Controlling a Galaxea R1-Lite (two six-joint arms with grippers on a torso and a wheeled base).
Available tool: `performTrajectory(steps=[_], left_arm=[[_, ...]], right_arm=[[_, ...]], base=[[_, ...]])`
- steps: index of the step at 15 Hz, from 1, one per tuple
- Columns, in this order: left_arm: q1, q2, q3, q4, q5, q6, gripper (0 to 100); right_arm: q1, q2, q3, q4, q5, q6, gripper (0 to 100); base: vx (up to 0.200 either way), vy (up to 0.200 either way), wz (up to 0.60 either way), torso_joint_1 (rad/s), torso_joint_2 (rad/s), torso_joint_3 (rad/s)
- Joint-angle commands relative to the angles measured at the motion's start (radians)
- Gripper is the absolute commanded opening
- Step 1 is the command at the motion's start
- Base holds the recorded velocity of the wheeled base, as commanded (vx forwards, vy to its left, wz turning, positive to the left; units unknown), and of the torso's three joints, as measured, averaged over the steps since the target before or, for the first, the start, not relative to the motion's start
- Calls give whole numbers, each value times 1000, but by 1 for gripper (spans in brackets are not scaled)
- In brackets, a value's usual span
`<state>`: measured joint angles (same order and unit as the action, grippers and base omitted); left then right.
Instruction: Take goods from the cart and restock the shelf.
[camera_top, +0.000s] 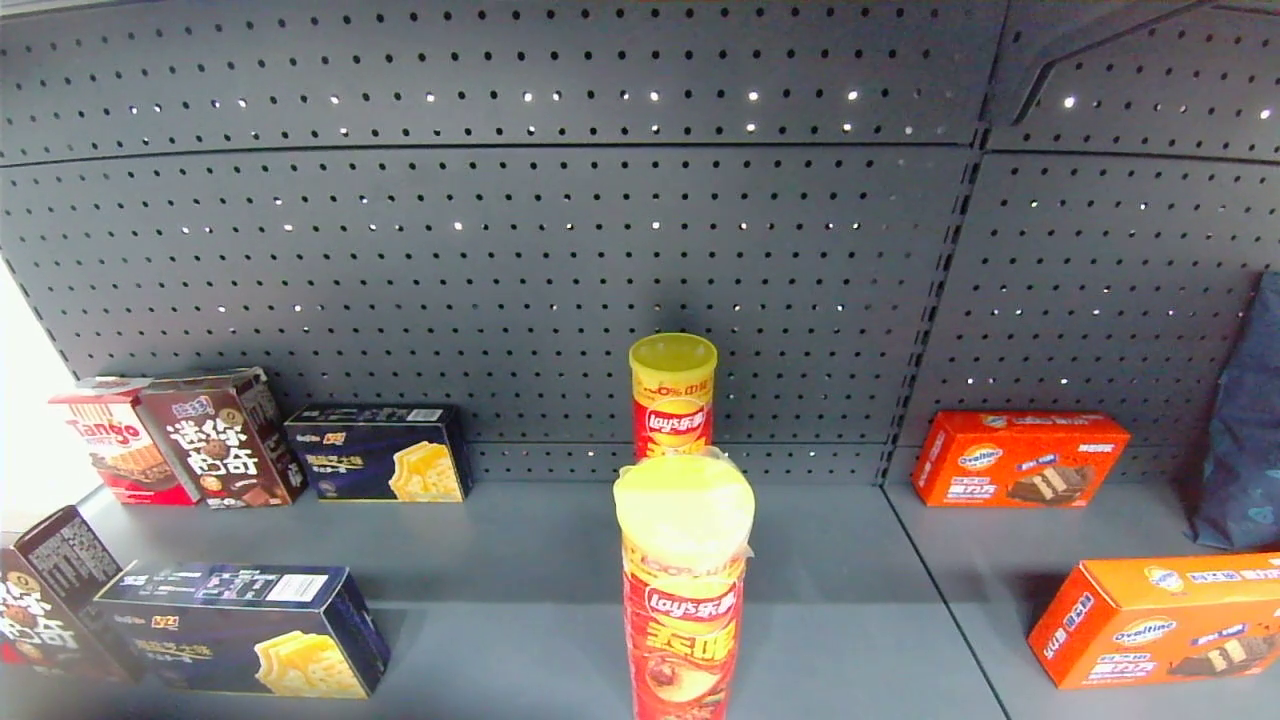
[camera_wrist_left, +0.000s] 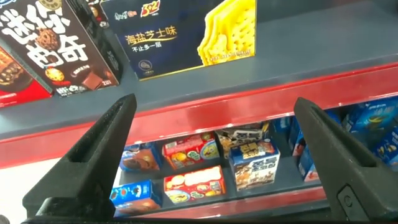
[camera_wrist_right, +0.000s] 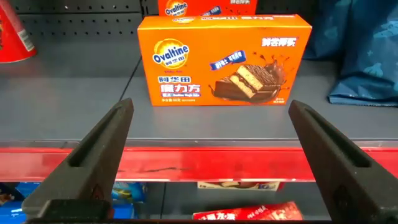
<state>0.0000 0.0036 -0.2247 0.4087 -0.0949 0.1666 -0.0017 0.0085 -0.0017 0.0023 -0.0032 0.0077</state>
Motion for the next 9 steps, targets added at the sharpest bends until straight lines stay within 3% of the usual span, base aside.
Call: performTrajectory(steps=[1,3,4,5,7,9], left_arm=[[0,-4,-2,-1,-2,-1,100],[0,-4,4,-1,-6,1,100],[-2,-4,16,-2,-54,-2,100],[-2,-4,16,-2,-54,-2,100],[-2,24,54,-90,-65,-19,100],[-3,29,128,-254,-48,-45,100]], right_arm=[[2,-5,0,1,0,0,100],[2,-5,0,1,0,0,100],[2,-5,0,1,0,0,100],[2,-5,0,1,0,0,100],[2,-5,0,1,0,0,100],[2,-5,0,1,0,0,100]], base=[[0,0,0,0,0,0],[0,0,0,0,0,0],[0,0,0,0,0,0],[0,0,0,0,0,0],[0,0,0,0,0,0],[0,0,0,0,0,0]])
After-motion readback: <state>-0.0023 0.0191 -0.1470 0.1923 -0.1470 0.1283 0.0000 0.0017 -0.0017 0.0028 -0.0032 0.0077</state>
